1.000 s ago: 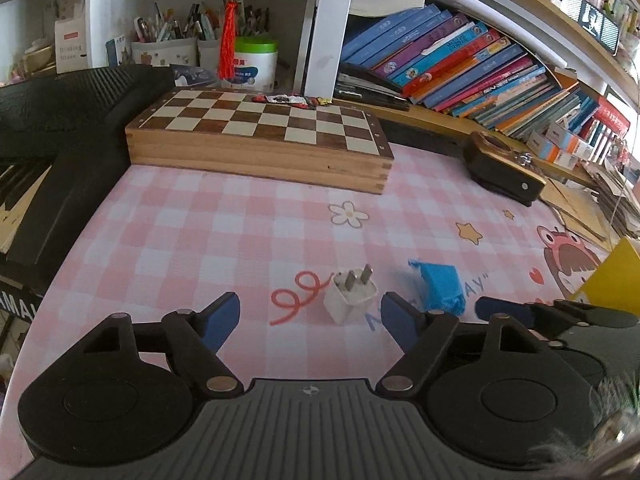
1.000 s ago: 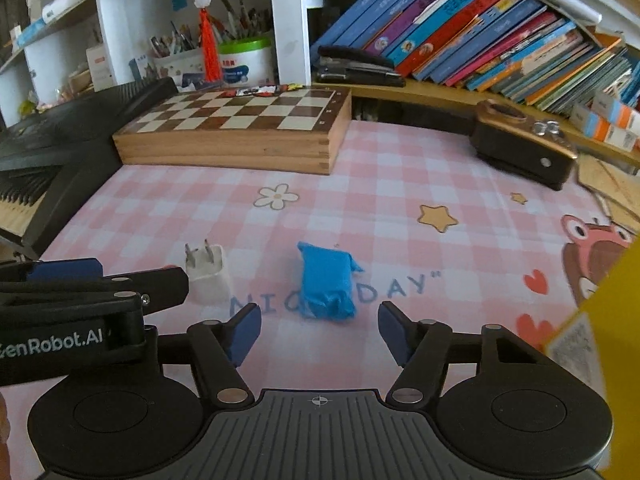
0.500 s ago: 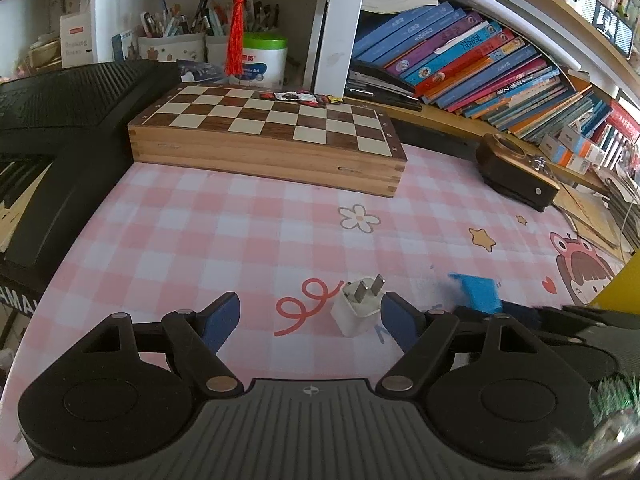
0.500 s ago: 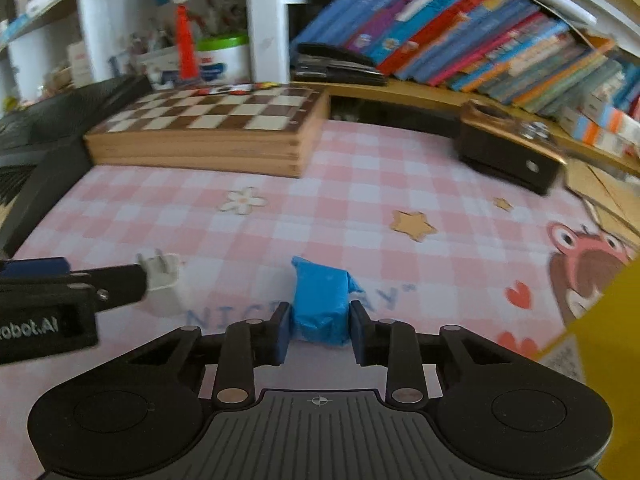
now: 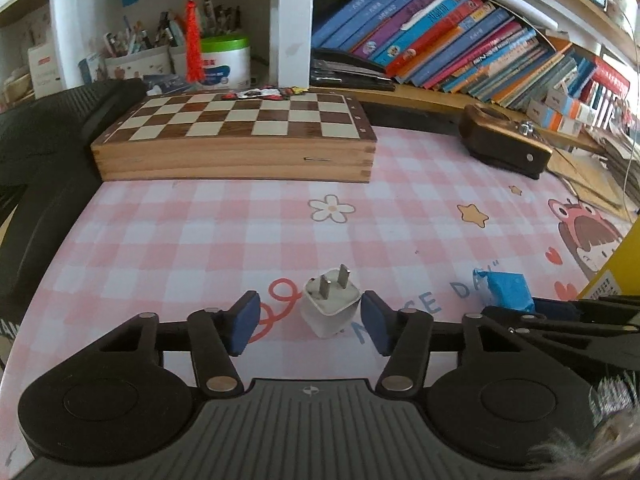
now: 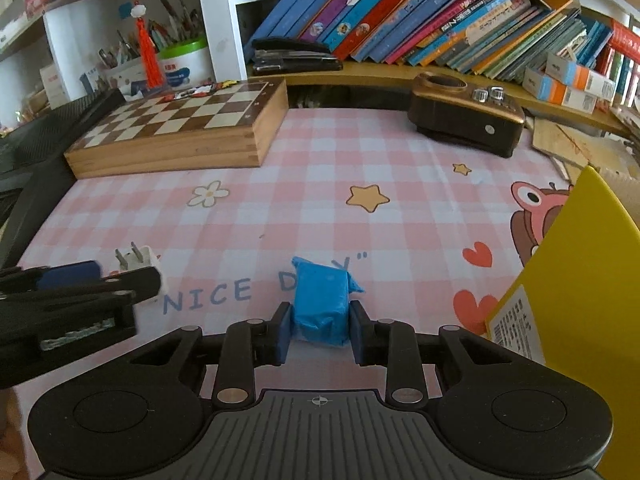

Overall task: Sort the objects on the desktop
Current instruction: 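Grasp the white plug with the left tool while the right tool grasps the blue taped object, then lift the plug and blue object and carry both toward the yellow box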

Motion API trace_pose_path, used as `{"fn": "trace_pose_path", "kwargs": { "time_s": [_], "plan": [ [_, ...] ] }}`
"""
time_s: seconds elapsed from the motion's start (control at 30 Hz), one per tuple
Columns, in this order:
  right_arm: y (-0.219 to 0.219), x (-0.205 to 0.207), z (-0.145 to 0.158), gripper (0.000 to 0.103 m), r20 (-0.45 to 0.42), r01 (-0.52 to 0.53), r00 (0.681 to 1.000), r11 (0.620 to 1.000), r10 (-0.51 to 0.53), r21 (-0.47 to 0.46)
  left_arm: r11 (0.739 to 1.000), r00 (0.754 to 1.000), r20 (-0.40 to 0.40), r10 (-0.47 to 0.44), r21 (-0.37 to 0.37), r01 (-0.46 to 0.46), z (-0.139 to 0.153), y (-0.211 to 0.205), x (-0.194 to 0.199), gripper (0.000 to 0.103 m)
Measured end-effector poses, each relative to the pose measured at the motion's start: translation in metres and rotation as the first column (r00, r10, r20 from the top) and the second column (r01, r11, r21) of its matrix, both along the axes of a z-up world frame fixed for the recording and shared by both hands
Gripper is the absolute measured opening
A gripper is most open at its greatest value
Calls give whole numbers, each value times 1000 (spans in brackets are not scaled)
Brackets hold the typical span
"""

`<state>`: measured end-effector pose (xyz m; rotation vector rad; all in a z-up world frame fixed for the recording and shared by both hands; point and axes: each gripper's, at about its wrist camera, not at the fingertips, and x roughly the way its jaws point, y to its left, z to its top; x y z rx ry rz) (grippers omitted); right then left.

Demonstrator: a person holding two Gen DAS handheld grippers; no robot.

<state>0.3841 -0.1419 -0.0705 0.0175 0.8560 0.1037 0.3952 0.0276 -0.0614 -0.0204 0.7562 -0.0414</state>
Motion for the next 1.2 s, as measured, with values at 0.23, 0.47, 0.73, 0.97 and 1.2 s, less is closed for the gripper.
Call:
{"fn": "trace_pose_path", "kwargs": {
  "time_s": [0.23, 0.47, 0.73, 0.97, 1.2],
  "plan": [
    [1, -5, 5, 29, 7, -20, 1000, 1000, 20, 4, 997, 999, 23, -42, 68, 41, -5, -12, 7, 30],
    [1, -12, 12, 28, 27, -37, 999, 999, 37, 16, 999, 998, 52, -29, 46, 27, 9, -5, -8, 30],
    [3, -30, 30, 28, 73, -68, 995, 997, 65, 34, 1000, 996, 90, -4, -27, 7, 35, 11, -40, 29],
    [1, -62, 51, 28, 115, -104, 989, 993, 97, 55, 997, 992, 127, -13, -80, 23, 62, 24, -78, 29],
    [-2, -94, 72, 28, 147, -119, 983, 990, 107, 80, 990, 989, 147, -9, -135, 29, 84, 40, -117, 29]
  ]
}}
